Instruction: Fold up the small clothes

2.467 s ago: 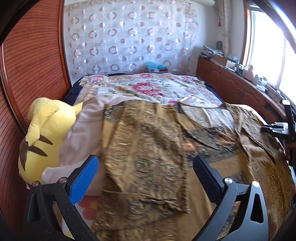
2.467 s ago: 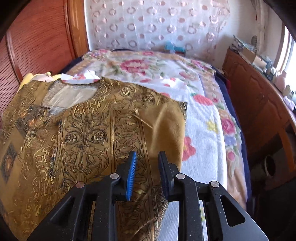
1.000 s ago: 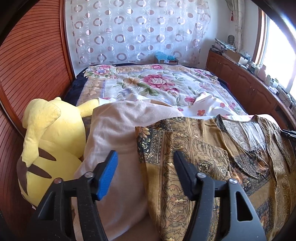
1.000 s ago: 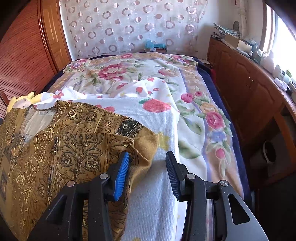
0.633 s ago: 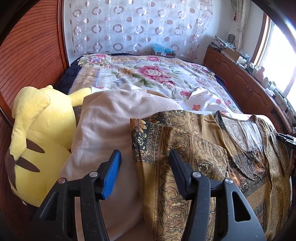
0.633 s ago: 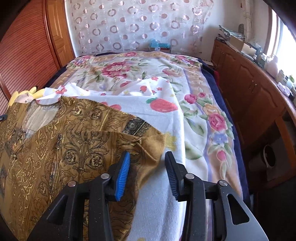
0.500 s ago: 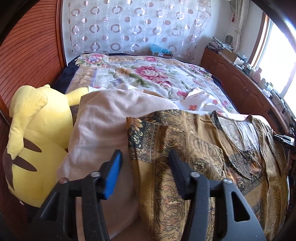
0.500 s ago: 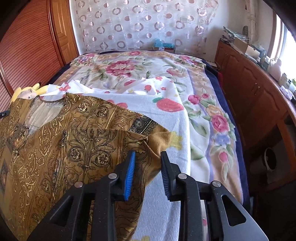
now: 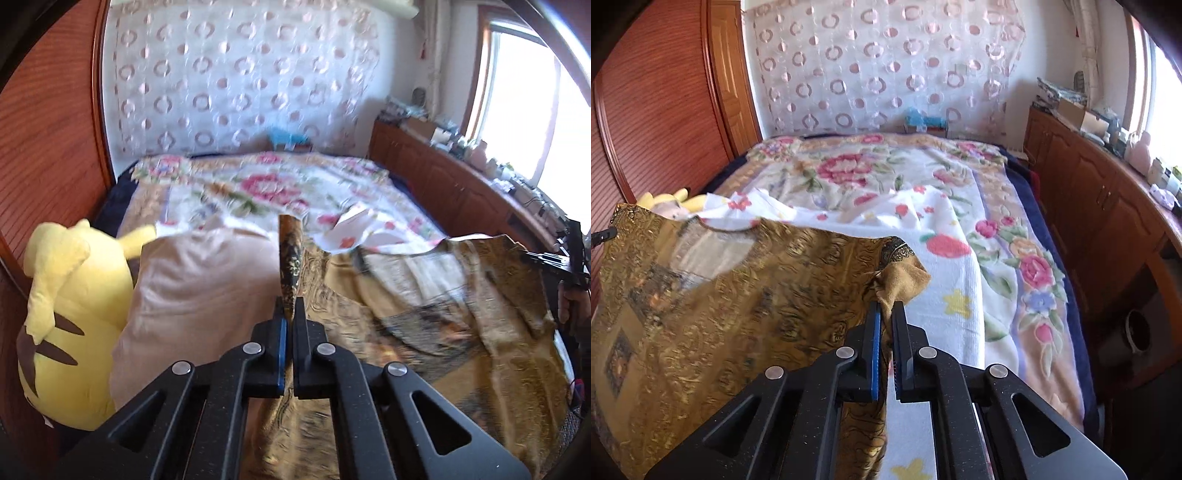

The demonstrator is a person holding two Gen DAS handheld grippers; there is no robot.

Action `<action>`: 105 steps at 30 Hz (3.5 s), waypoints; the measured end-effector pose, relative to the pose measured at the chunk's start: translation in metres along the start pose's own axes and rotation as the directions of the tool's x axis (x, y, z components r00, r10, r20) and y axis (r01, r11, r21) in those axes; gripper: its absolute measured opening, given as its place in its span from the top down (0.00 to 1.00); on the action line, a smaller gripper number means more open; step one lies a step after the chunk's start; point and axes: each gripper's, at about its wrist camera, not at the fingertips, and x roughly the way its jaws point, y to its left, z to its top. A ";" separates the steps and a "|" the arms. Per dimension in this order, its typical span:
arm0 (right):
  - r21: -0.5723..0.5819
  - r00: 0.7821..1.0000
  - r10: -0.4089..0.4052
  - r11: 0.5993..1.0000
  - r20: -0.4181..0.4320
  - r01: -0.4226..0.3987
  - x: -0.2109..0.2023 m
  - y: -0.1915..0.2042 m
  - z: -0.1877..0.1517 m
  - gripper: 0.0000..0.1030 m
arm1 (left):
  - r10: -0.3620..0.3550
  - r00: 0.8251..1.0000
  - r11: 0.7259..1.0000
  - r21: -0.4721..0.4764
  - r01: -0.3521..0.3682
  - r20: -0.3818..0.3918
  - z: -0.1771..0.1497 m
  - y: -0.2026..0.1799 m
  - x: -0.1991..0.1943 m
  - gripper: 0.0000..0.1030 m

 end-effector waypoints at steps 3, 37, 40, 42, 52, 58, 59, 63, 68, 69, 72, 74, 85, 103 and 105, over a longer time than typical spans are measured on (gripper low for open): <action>-0.013 0.999 0.014 1.000 0.050 -0.014 -0.027 0.013 -0.006 0.96 | -0.017 0.999 1.000 0.014 0.017 0.046 -0.009 -0.013 -0.028 0.98; 0.074 0.997 0.081 0.994 0.002 -0.081 -0.184 0.021 -0.228 0.96 | 0.101 0.995 0.987 -0.127 -0.100 -0.002 -0.205 0.006 -0.155 0.98; 0.056 0.998 0.063 0.996 -0.006 -0.063 -0.179 0.025 -0.219 0.96 | 0.113 0.994 0.987 -0.116 -0.112 0.004 -0.205 0.007 -0.159 0.86; 0.054 0.998 0.060 0.997 -0.003 -0.060 -0.182 0.024 -0.214 0.91 | 0.122 0.992 0.986 -0.118 -0.118 0.025 -0.201 0.010 -0.164 0.80; 0.020 0.998 0.016 1.000 0.057 -0.017 -0.212 0.025 -0.203 0.88 | 0.110 0.986 0.992 -0.082 -0.100 0.124 -0.163 0.010 -0.177 0.33; 0.004 0.996 -0.028 1.000 0.087 0.028 -0.205 0.027 -0.188 0.73 | 0.129 0.984 0.991 -0.057 -0.122 0.121 -0.130 0.016 -0.156 0.26; 0.002 0.996 -0.031 1.000 0.085 0.031 -0.200 0.026 -0.188 0.69 | 0.137 0.985 0.990 -0.054 -0.131 0.109 -0.124 0.019 -0.149 0.26; -0.013 0.998 -0.024 1.000 0.054 0.024 -0.170 0.029 -0.180 0.61 | 0.157 0.987 0.988 -0.013 -0.157 0.043 -0.110 0.026 -0.124 0.26; -0.036 1.000 -0.010 0.999 -0.007 0.010 -0.141 0.030 -0.168 0.58 | 0.146 0.989 0.989 0.014 -0.145 -0.030 -0.102 0.033 -0.095 0.26; -0.035 1.000 -0.006 0.999 -0.014 0.005 -0.137 0.030 -0.165 0.57 | 0.141 0.989 0.990 0.017 -0.141 -0.046 -0.103 0.034 -0.089 0.26; -0.031 0.999 -0.011 0.999 -0.034 0.009 -0.130 0.026 -0.160 0.57 | 0.130 0.987 0.991 0.017 -0.129 -0.090 -0.105 0.036 -0.076 0.26; -0.023 0.999 -0.013 1.000 -0.050 0.012 -0.126 0.022 -0.158 0.57 | 0.124 0.985 0.992 0.010 -0.123 -0.124 -0.108 0.035 -0.070 0.26; 0.025 0.993 0.021 1.000 -0.116 -0.018 -0.112 0.013 -0.154 0.57 | 0.083 0.970 0.996 0.008 -0.083 -0.230 -0.133 0.026 -0.054 0.28; 0.001 0.989 0.052 0.999 -0.138 -0.053 -0.107 0.016 -0.152 0.57 | 0.005 0.975 1.000 -0.014 -0.008 -0.223 -0.140 0.024 -0.060 0.81; -0.014 0.988 0.062 0.998 -0.141 -0.065 -0.107 0.017 -0.152 0.64 | 0.008 0.977 1.000 -0.012 -0.011 -0.212 -0.140 0.021 -0.063 0.84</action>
